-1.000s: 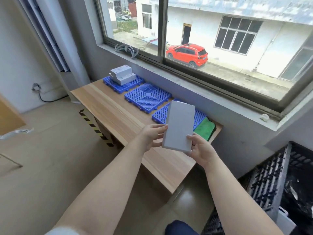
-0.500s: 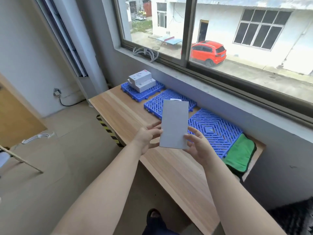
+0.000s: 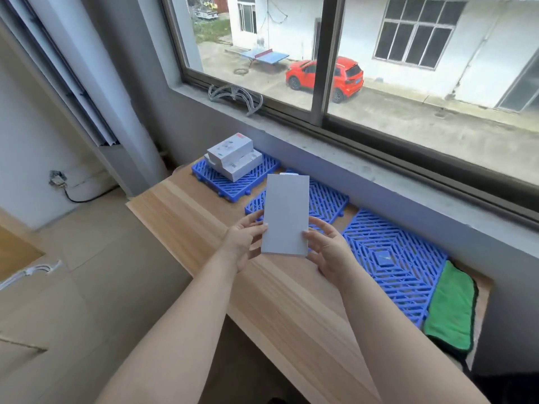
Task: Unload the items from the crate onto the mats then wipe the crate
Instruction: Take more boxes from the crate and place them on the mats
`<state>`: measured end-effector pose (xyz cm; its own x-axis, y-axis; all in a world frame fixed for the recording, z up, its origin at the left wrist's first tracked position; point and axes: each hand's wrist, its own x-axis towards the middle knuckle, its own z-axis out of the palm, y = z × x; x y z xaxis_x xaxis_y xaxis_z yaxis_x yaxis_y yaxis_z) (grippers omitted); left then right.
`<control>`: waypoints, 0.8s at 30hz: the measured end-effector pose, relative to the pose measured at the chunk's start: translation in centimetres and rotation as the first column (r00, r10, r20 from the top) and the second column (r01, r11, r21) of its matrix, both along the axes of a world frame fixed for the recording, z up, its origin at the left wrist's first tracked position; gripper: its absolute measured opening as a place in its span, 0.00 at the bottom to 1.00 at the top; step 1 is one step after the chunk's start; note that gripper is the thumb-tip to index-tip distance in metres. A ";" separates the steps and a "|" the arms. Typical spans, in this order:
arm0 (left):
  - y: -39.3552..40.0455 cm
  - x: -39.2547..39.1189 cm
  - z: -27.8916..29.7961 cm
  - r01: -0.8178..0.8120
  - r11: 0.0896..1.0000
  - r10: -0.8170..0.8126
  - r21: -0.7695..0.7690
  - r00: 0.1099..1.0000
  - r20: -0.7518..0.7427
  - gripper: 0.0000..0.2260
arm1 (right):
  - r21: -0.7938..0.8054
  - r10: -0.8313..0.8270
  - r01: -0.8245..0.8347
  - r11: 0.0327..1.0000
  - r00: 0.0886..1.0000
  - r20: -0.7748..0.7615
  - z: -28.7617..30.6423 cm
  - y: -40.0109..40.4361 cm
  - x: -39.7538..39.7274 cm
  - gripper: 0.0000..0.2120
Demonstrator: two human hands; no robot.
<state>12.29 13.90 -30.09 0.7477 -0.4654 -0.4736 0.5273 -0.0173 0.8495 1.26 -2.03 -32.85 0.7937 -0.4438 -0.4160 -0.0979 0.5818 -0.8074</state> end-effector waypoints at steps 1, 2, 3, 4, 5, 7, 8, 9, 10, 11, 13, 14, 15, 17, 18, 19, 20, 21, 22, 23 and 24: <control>-0.2 1.1 -0.1 0.008 1.000 -0.008 -0.008 1.000 -0.007 0.17 | -0.001 -0.011 0.011 1.000 1.000 -0.003 0.0 -0.1 0.9 0.17; -0.5 2.3 -0.2 0.020 1.000 -0.020 -0.011 1.000 -0.011 0.17 | -0.007 -0.025 0.024 1.000 1.000 -0.006 0.0 -0.3 1.8 0.17; -0.9 3.4 -0.3 0.032 0.999 -0.033 -0.013 0.999 -0.017 0.17 | -0.015 -0.039 0.039 0.999 0.999 -0.010 0.0 -0.4 2.6 0.16; -1.3 4.6 -0.4 0.048 0.999 -0.048 -0.017 0.999 -0.023 0.17 | -0.028 -0.052 0.052 0.998 0.999 -0.014 -0.1 -0.6 3.6 0.16; -1.8 5.8 -0.6 0.066 0.998 -0.067 -0.023 0.997 -0.028 0.16 | -0.039 -0.069 0.069 0.997 0.997 -0.019 -0.2 -0.9 4.6 0.16; -2.7 8.4 -1.0 0.100 0.994 -0.102 -0.042 0.994 -0.043 0.15 | -0.058 -0.103 0.102 0.993 0.994 -0.026 -0.4 -1.3 6.6 0.17; -3.1 9.8 -1.3 0.116 0.992 -0.119 -0.055 0.992 -0.049 0.15 | -0.068 -0.119 0.117 0.991 0.992 -0.031 -0.5 -1.4 7.8 0.17; -3.4 11.3 -1.7 0.138 0.989 -0.141 -0.062 0.989 -0.053 0.15 | -0.076 -0.138 0.134 0.988 0.990 -0.042 -0.7 -1.5 8.9 0.18; -3.7 12.7 -2.0 0.165 0.984 -0.169 -0.065 0.984 -0.056 0.15 | -0.083 -0.163 0.158 0.984 0.985 -0.058 -0.9 -1.5 10.1 0.18; -4.0 14.1 -2.4 0.191 0.979 -0.196 -0.071 0.979 -0.061 0.16 | -0.090 -0.187 0.181 0.979 0.980 -0.070 -1.1 -1.4 11.3 0.19; -4.8 16.9 -3.0 0.239 0.966 -0.247 -0.102 0.966 -0.073 0.17 | -0.101 -0.240 0.231 0.968 0.967 -0.083 -1.6 -1.2 13.5 0.21; -5.2 18.3 -3.3 0.267 0.957 -0.276 -0.109 0.958 -0.075 0.17 | -0.106 -0.270 0.261 0.959 0.959 -0.087 -1.8 -1.1 14.5 0.21; -5.7 19.8 -3.5 0.305 0.947 -0.313 -0.101 0.947 -0.075 0.17 | -0.112 -0.307 0.296 0.949 0.947 -0.095 -1.8 -1.0 15.5 0.22; -6.5 22.6 -3.8 0.395 0.916 -0.400 -0.071 0.913 -0.075 0.16 | -0.114 -0.371 0.359 0.926 0.924 -0.099 -1.8 -0.7 17.3 0.22; -6.9 23.6 -4.0 0.431 0.900 -0.435 -0.063 0.897 -0.078 0.16 | -0.109 -0.396 0.386 0.916 0.913 -0.096 -1.8 -0.5 18.1 0.22; -7.2 24.6 -4.1 0.457 0.887 -0.461 -0.059 0.884 -0.084 0.16 | -0.108 -0.422 0.412 0.905 0.902 -0.096 -1.7 -0.3 18.7 0.22; -7.6 25.4 -4.3 0.477 0.877 -0.480 -0.056 0.872 -0.094 0.16 | -0.110 -0.450 0.440 0.891 0.887 -0.102 -1.8 -0.1 19.3 0.22; -7.9 26.1 -4.6 0.494 0.868 -0.497 -0.052 0.862 -0.104 0.16 | -0.110 -0.478 0.468 0.877 0.871 -0.108 -1.9 0.0 19.9 0.22; -8.3 26.7 -5.0 0.510 0.859 -0.512 -0.045 0.851 -0.117 0.17 | -0.105 -0.507 0.497 0.862 0.854 -0.116 -2.2 0.2 20.5 0.22; -8.7 27.2 -5.5 0.524 0.851 -0.524 -0.036 0.842 -0.130 0.17 | -0.098 -0.531 0.522 0.847 0.838 -0.127 -2.6 0.3 21.0 0.23; -9.0 27.6 -6.2 0.535 0.844 -0.533 -0.026 0.833 -0.145 0.16 | -0.091 -0.551 0.544 0.834 0.821 -0.148 -3.0 0.4 21.5 0.24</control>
